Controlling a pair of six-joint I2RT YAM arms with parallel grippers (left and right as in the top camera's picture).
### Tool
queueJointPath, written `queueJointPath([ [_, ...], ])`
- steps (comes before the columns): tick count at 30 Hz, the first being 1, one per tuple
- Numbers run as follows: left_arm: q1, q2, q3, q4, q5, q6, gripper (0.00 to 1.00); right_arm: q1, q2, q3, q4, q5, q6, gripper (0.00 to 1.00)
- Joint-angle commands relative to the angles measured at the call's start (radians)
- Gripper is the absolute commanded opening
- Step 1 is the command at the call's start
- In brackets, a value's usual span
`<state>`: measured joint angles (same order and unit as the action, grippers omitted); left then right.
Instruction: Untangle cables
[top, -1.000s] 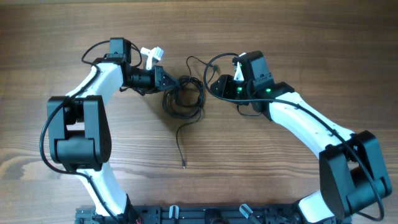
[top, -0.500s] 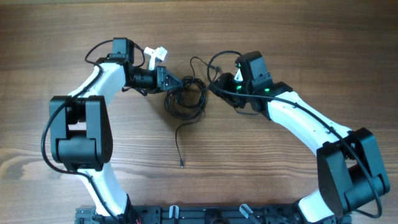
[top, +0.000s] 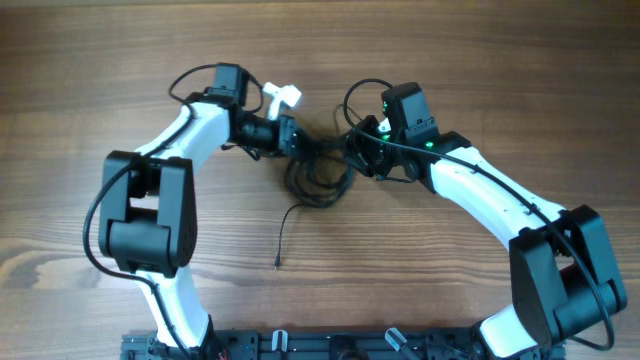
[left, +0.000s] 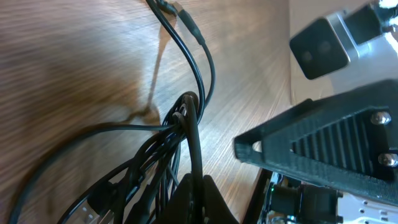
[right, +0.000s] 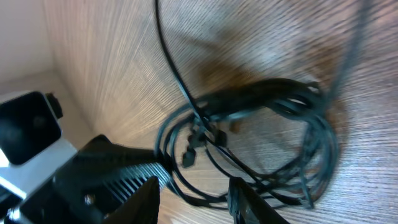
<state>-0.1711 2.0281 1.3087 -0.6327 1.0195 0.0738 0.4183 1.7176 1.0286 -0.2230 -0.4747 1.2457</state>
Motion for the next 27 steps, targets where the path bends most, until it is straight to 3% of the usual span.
queueJointPath([
  [1, -0.017, 0.01, 0.0, 0.021, 0.016, 0.015, 0.04, 0.002, 0.016, -0.007, -0.018, 0.058, 0.04, 0.39],
  [11, -0.013, 0.01, 0.0, 0.023, 0.016, 0.016, 0.04, 0.001, 0.017, -0.007, -0.045, 0.172, 0.041, 0.38],
  [27, -0.013, 0.01, 0.0, 0.023, 0.016, 0.016, 0.04, 0.002, 0.1, -0.007, -0.021, 0.138, 0.098, 0.35],
])
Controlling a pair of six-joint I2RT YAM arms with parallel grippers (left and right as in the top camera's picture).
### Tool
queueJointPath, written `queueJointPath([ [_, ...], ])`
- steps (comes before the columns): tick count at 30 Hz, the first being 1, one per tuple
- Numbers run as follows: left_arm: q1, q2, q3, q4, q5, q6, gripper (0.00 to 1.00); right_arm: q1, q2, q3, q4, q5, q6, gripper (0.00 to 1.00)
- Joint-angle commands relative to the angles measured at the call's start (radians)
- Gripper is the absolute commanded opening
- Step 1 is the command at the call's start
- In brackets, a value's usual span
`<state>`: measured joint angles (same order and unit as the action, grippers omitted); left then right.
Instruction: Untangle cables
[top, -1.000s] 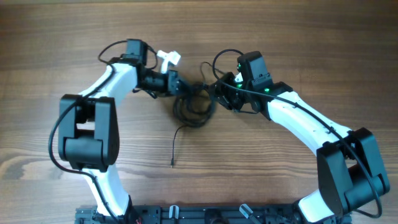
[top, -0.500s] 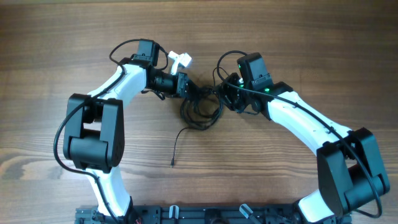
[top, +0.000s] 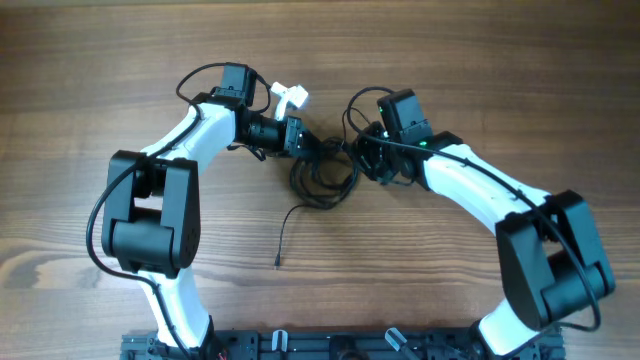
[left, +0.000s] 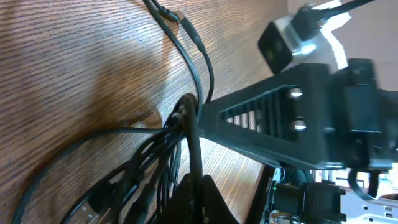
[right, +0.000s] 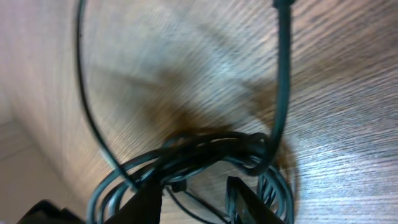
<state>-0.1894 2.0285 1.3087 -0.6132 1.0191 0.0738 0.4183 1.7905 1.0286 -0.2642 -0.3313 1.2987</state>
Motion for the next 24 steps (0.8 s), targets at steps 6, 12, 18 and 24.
queueJointPath([
  [6, 0.005, 0.009, 0.0, 0.004, 0.016, 0.017, 0.04, 0.001, 0.027, -0.007, 0.097, -0.002, 0.048, 0.35],
  [12, 0.005, 0.009, 0.0, 0.004, 0.016, 0.017, 0.04, 0.002, 0.027, -0.007, 0.106, -0.001, 0.04, 0.35],
  [18, 0.005, 0.009, 0.0, 0.004, 0.017, 0.016, 0.04, 0.002, 0.035, -0.007, 0.103, 0.021, 0.035, 0.35],
  [24, -0.002, 0.009, 0.0, 0.004, 0.016, 0.016, 0.04, 0.002, 0.053, -0.007, 0.107, 0.003, 0.04, 0.34],
])
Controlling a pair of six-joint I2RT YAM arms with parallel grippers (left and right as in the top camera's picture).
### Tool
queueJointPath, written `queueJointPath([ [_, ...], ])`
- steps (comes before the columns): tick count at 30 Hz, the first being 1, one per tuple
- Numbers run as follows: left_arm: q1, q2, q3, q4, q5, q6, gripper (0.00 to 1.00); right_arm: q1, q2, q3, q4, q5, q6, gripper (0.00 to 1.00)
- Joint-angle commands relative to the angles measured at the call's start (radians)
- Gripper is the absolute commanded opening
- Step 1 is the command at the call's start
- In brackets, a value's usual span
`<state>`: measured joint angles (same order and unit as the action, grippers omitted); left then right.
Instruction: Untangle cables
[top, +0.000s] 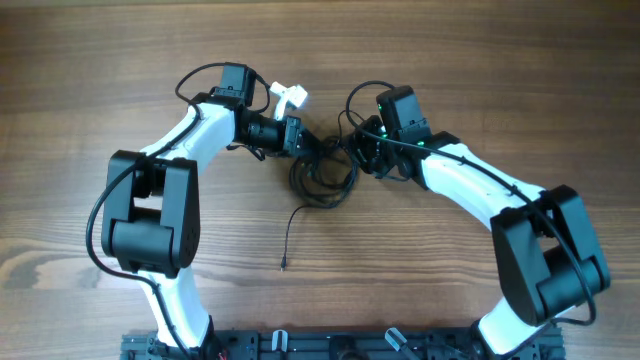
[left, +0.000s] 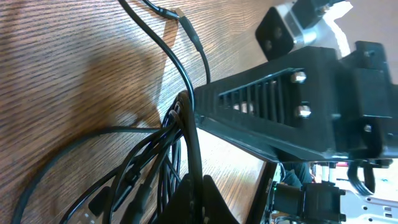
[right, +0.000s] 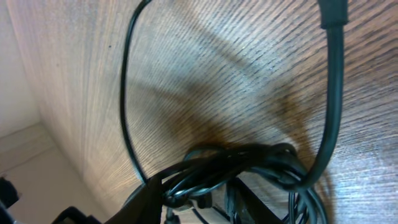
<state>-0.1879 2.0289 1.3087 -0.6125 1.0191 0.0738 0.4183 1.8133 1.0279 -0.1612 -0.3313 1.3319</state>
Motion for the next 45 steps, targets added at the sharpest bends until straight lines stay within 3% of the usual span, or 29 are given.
queueJointPath([
  [1, -0.004, 0.009, 0.0, 0.003, 0.016, 0.017, 0.04, 0.002, 0.031, -0.006, 0.005, -0.01, 0.007, 0.34],
  [25, -0.037, 0.009, 0.0, 0.003, 0.016, 0.017, 0.04, 0.014, 0.031, -0.006, 0.055, -0.023, 0.024, 0.34],
  [33, -0.037, 0.009, 0.0, 0.003, 0.016, 0.017, 0.04, 0.014, 0.031, -0.006, 0.037, -0.006, -0.081, 0.22],
  [45, -0.037, 0.01, 0.0, 0.003, -0.031, 0.016, 0.04, 0.014, 0.031, -0.006, -0.012, -0.005, -0.129, 0.27],
])
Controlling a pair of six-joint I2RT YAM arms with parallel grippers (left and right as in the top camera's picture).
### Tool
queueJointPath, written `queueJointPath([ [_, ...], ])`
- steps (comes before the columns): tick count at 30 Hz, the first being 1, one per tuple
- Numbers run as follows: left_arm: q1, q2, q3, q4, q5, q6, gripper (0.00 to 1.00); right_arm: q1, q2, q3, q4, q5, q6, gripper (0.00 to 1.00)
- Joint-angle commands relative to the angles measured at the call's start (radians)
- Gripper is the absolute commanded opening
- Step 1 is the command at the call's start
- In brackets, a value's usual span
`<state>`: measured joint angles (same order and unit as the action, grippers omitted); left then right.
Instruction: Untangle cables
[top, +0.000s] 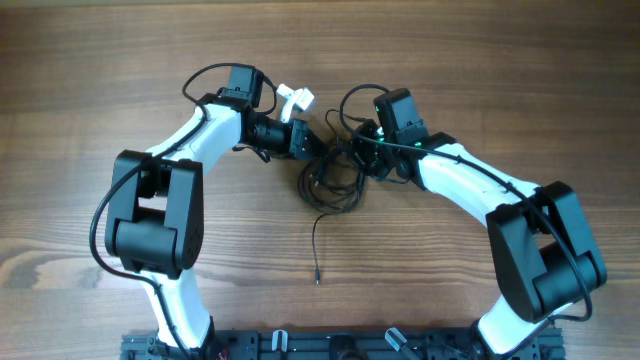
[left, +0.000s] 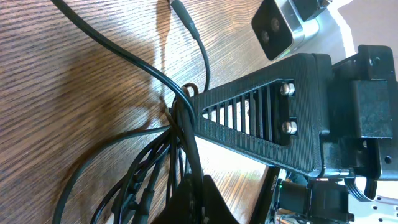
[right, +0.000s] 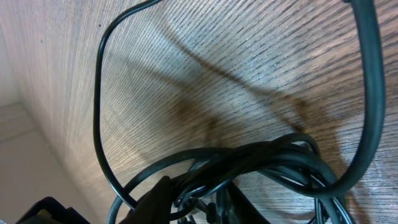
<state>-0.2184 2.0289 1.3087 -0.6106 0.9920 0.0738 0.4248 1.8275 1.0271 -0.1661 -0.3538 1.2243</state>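
Observation:
A tangle of black cables (top: 335, 185) lies mid-table, with one loose end (top: 317, 280) trailing toward the front. My left gripper (top: 308, 143) is at the tangle's upper left, shut on one strand; in the left wrist view its tips (left: 194, 196) pinch that cable (left: 186, 143). My right gripper (top: 362, 152) is at the tangle's upper right. In the right wrist view it (right: 196, 202) stands open with several strands of the bundle (right: 261, 158) between its fingers (right: 158, 198). Its slotted finger (left: 255, 124) shows close in the left wrist view.
The bare wooden table (top: 500, 60) surrounds the tangle. A thin cable loop (top: 355, 95) rises behind the right wrist. Both arm bases stand at the front edge, the left (top: 150, 240) and the right (top: 545, 260).
The tangle and its loose end have shifted to the right and toward the front. My left gripper has moved slightly right with its strand. My right fingers sit deeper in the bundle.
At first my left gripper was shut on a strand while the right one hung open beside the tangle. The right gripper then stood at the bundle's edge, later over it. Now it straddles several strands, and the whole tangle lies further right.

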Motion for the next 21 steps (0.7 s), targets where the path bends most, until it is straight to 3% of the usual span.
queueJointPath([
  [1, -0.007, 0.01, 0.0, 0.001, -0.01, 0.016, 0.05, 0.008, 0.016, -0.006, -0.008, 0.018, -0.021, 0.27],
  [3, -0.007, 0.01, 0.0, -0.001, -0.035, 0.015, 0.06, 0.008, 0.016, -0.006, -0.015, 0.018, -0.021, 0.27],
  [5, -0.007, 0.01, 0.0, -0.01, -0.078, 0.015, 0.14, 0.008, 0.016, -0.006, -0.025, 0.018, -0.021, 0.27],
  [9, -0.007, 0.012, 0.0, -0.021, -0.237, -0.081, 0.21, 0.008, 0.016, -0.006, -0.034, 0.018, -0.021, 0.27],
  [11, -0.007, 0.013, 0.0, -0.027, -0.296, -0.113, 0.38, 0.008, 0.016, -0.006, -0.035, 0.018, -0.021, 0.27],
  [14, -0.007, 0.013, 0.0, -0.042, -0.298, -0.112, 0.38, 0.008, 0.016, -0.006, -0.036, 0.019, -0.021, 0.27],
  [18, -0.02, 0.013, 0.0, -0.072, -0.3, -0.103, 0.54, 0.008, 0.016, -0.006, -0.036, 0.058, -0.021, 0.27],
  [21, -0.039, 0.013, 0.0, -0.077, -0.349, -0.105, 0.52, 0.008, 0.016, -0.006, -0.036, 0.063, -0.021, 0.27],
])
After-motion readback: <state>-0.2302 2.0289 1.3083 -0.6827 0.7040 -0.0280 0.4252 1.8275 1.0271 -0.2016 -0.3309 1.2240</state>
